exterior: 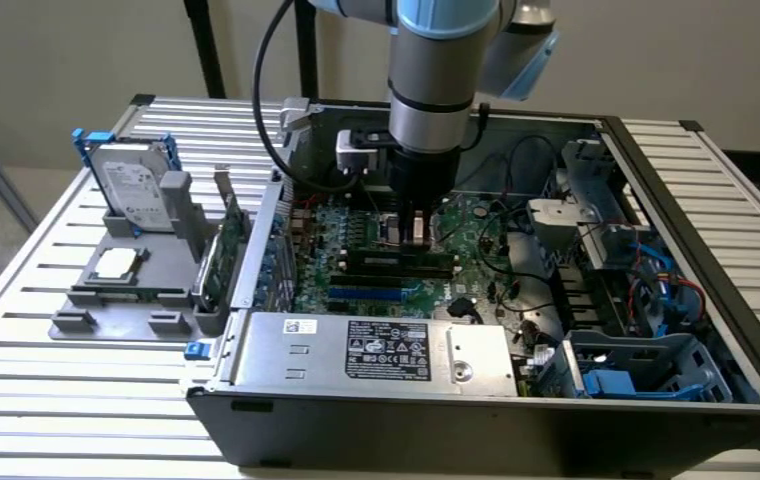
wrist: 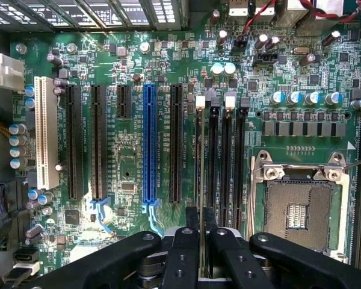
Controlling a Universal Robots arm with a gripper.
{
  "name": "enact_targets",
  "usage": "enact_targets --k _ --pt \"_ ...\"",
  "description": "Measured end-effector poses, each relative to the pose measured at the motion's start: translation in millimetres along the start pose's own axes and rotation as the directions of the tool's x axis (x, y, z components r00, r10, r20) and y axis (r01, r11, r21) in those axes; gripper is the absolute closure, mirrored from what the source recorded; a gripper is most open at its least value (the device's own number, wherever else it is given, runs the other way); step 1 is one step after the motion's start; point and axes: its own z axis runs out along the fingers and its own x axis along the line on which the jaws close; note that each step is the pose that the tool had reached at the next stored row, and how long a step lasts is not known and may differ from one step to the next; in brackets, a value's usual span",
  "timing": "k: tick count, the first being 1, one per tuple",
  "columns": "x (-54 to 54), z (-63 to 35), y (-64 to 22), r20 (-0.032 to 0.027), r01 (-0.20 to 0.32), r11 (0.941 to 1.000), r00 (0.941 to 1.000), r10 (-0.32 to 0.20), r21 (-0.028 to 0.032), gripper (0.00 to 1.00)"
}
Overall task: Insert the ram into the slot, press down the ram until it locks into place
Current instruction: 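Insert the ram into the slot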
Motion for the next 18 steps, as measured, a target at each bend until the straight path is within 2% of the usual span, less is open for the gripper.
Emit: enact_targets --k 18 --pt "-1.0 4.6 -0.1 0.0002 0.000 1.0000 1.0000 0.000 0.0070 0.86"
